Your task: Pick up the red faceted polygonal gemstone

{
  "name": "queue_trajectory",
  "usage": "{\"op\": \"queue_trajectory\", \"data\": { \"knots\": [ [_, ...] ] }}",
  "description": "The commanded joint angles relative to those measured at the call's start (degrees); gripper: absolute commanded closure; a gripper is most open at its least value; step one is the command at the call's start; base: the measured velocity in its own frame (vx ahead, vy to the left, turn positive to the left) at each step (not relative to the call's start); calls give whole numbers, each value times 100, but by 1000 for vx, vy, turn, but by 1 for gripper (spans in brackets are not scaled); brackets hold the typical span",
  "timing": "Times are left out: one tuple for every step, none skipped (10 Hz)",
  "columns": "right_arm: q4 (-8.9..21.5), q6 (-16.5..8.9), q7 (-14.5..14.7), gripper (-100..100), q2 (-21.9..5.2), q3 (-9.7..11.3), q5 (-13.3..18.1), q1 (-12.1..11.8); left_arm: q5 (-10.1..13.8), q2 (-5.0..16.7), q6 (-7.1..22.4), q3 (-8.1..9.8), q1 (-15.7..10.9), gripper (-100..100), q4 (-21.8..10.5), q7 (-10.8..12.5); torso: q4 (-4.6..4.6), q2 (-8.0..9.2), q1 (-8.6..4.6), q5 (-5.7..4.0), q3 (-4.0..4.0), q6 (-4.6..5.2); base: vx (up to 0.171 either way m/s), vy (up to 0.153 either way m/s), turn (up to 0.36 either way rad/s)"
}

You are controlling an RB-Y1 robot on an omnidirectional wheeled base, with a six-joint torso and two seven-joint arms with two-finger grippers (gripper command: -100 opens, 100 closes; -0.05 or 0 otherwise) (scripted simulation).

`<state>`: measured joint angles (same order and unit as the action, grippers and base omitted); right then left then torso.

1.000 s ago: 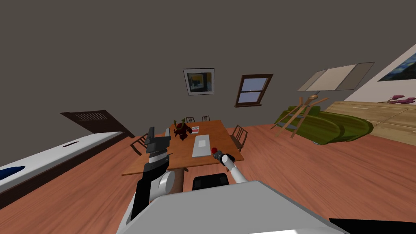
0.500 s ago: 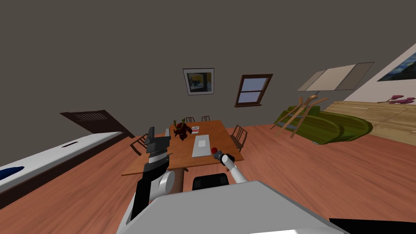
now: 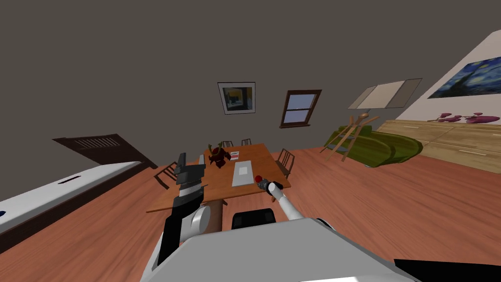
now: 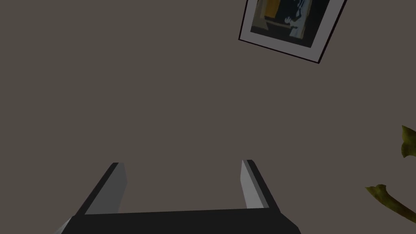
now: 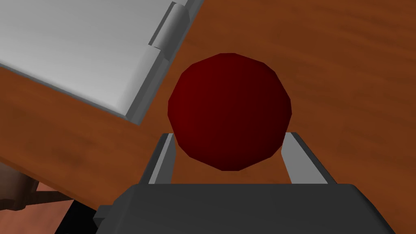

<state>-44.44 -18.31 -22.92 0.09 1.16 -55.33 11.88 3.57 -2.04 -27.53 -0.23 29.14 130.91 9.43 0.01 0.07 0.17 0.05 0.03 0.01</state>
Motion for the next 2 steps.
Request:
{"op": "queue_trajectory", "data": {
  "knots": [
    [0,0,0,100,0,0,0,0,0,0,0,0,0,0,0,0,0,0,0,0,0,0,-31,22,-17],
    [1,-21,-8,0,-6,-3,0,6,0,0,0,0,0,0,0,0,-2,-11,-8,-2,-6,-1,-7,5,3]
  ]
}}
